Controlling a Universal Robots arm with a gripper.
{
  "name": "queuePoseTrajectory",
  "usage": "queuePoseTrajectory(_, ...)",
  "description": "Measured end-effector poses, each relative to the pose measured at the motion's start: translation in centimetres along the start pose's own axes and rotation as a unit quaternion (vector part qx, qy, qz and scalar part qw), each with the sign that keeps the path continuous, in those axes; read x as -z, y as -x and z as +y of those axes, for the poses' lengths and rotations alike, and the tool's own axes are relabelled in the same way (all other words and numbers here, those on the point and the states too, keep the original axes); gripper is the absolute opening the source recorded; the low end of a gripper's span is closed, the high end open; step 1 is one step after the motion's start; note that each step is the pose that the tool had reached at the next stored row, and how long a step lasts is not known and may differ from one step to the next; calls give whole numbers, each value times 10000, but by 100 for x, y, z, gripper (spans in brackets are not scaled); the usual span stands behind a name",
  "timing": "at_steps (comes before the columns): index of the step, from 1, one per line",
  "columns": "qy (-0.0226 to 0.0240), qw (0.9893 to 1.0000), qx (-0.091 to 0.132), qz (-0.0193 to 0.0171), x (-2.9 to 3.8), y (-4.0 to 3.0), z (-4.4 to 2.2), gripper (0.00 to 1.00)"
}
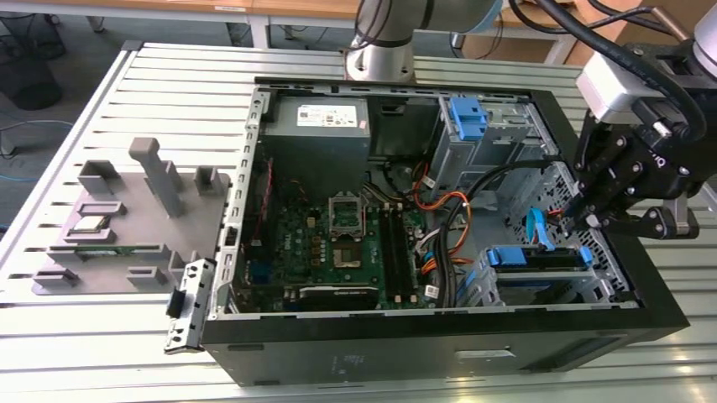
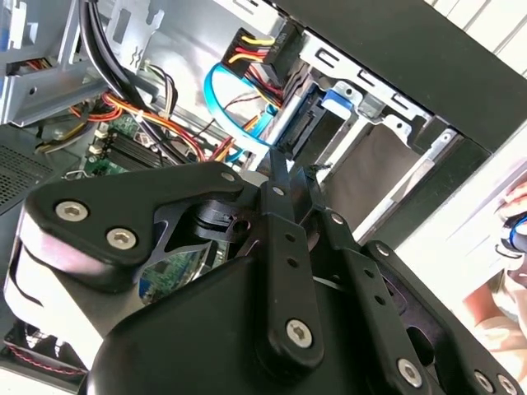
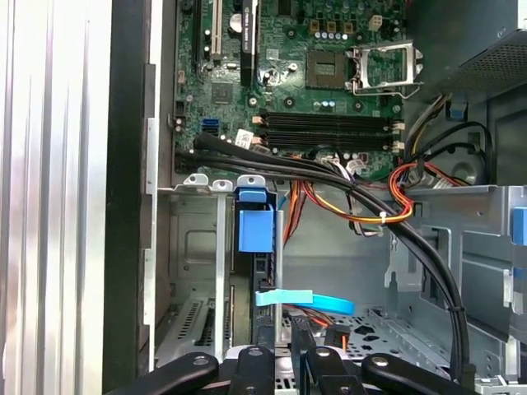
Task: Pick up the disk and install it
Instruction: 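Insert the second disk wire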
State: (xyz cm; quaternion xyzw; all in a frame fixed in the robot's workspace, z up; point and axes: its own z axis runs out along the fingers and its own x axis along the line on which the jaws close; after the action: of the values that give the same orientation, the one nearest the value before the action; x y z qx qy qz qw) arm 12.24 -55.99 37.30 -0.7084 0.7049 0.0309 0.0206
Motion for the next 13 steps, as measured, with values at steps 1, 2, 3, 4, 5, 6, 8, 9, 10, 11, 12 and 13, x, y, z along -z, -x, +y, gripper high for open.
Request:
queuePoseTrajectory(1, 0, 10000, 0, 1, -2, 9, -2, 23)
queuePoseTrajectory(2, 0, 10000, 1, 1, -5, 19, -4, 23)
queuePoseTrajectory(3, 0, 10000, 1, 0, -9, 30, -5, 23)
queuePoseTrajectory(4, 0, 10000, 1, 0, -12, 42, -9, 23)
queuePoseTrajectory(5, 0, 10000, 1, 0, -16, 54, -12, 23)
queuePoseTrajectory(6, 0, 10000, 1, 1, -19, 68, -14, 23)
queuePoseTrajectory(8, 0, 10000, 1, 0, -27, 91, -23, 23)
queuePoseTrajectory(9, 1, 10000, 1, 0, -32, 103, -28, 23)
queuePoseTrajectory(10, 2, 10000, 1, 0, -37, 114, -35, 23)
queuePoseTrajectory(11, 3, 10000, 1, 0, -41, 125, -43, 23)
queuePoseTrajectory(12, 5, 10000, 0, 0, -46, 135, -53, 23)
queuePoseTrajectory(13, 7, 10000, 0, 0, -51, 146, -66, 23)
